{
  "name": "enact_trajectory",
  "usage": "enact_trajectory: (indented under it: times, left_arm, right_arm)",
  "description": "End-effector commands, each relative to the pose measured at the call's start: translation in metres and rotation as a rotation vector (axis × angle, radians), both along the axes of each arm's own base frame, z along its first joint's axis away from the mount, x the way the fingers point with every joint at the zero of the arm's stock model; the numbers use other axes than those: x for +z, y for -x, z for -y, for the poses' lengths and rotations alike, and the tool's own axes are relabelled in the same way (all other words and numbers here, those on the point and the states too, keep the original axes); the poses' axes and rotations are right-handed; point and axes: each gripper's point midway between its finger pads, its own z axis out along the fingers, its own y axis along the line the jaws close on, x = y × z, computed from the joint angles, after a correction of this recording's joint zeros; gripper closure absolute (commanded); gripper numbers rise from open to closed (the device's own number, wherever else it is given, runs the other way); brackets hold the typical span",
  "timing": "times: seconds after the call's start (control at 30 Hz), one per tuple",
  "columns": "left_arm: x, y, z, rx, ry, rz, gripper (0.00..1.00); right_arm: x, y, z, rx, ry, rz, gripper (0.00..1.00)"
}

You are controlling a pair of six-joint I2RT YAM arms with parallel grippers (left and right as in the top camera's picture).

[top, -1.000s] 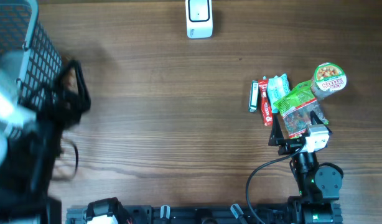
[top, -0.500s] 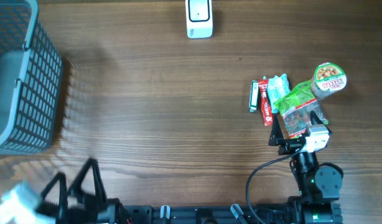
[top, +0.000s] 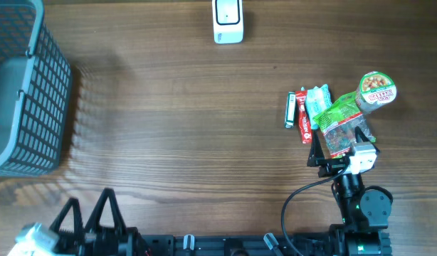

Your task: Scan the item barcode

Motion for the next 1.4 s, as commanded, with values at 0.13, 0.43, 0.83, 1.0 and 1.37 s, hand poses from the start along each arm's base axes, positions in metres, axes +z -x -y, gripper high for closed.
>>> enact_trajectory:
  times: [0.13,0.43,0.83,1.0,1.37]
  left_arm:
    - [0.013,-0.052,-0.004,0.011,-0.011,0.203,0.0]
    - [0.033,-0.088,-0.001,-0.006,-0.091,0.614,0.0]
    - [-0.069,-0.132,-0.002,-0.016,-0.082,0.424,0.0]
    - [-0.108,-0.143,-0.003,-0.019,-0.076,0.29,0.0]
    - [-0.172,-0.147,0.006,-0.098,-0.322,0.037,0.0]
  right_arm:
    - [0.004,0.001,0.0,0.004,0.013,0.019,0.0]
    - [0.004,0.001,0.0,0.004,0.014,0.019,0.0]
    - [0.004,0.001,0.0,0.004,0.014,0.019,0.0]
    - [0.004,0.001,0.0,0.004,0.013,0.019,0.0]
    - [0.004,0.001,0.0,0.004,0.013,0.019,0.0]
